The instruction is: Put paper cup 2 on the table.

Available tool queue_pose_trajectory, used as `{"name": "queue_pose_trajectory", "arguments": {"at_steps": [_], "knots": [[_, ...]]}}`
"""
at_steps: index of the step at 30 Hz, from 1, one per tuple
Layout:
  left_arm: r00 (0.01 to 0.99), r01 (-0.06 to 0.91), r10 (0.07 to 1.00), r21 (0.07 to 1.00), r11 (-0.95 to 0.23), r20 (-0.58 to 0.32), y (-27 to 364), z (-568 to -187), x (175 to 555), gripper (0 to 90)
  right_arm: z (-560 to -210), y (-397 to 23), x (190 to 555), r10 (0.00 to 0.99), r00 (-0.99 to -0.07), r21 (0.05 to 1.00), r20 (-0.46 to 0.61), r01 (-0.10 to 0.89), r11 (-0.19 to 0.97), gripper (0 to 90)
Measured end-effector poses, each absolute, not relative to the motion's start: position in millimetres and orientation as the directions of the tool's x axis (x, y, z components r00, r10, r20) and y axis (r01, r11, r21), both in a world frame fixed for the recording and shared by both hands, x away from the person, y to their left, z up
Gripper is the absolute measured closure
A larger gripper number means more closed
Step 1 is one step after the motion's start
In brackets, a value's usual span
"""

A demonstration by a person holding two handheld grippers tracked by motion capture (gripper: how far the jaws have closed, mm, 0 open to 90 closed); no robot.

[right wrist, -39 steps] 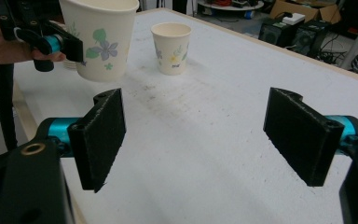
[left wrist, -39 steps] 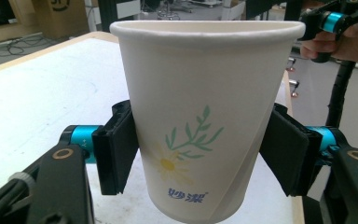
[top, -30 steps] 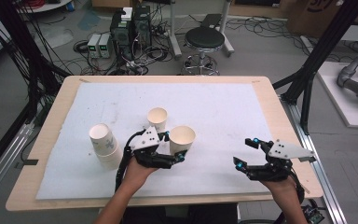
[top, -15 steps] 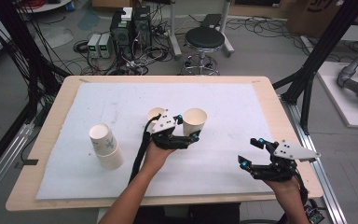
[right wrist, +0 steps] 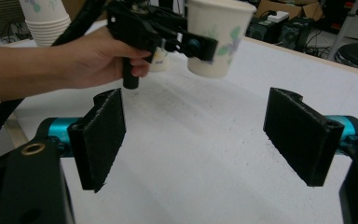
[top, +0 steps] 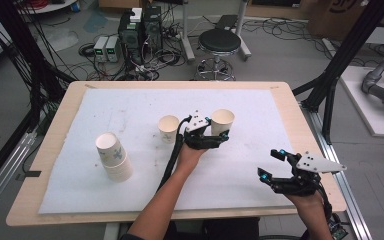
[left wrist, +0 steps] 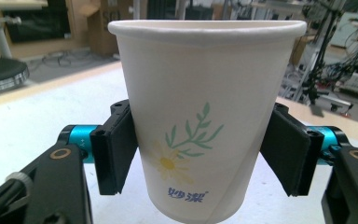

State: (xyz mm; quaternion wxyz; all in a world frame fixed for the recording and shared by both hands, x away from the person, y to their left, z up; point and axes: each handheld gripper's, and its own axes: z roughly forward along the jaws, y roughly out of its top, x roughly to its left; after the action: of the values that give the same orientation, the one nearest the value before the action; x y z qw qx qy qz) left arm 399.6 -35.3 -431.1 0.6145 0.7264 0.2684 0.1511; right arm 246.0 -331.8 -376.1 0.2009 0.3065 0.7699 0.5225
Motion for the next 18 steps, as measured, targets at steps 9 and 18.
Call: {"name": "queue_pose_trajectory", "arguments": {"at_steps": [9, 18], "knots": [[0.777, 0.297, 0.622, 0.929, -0.221, -0.1, -53.9, -454.0, 416.3, 31.8, -377.5, -332.8, 247.3, 0.676, -0.737, 0.926, 0.013, 0.263, 0.27, 21.4], [0.739, 0.329, 0.672, 0.894, -0.306, -0.042, -60.9, -452.0, 415.9, 32.6, -378.3, -332.3, 247.3, 0.67, -0.742, 0.924, 0.018, 0.268, 0.272, 21.4]]}}
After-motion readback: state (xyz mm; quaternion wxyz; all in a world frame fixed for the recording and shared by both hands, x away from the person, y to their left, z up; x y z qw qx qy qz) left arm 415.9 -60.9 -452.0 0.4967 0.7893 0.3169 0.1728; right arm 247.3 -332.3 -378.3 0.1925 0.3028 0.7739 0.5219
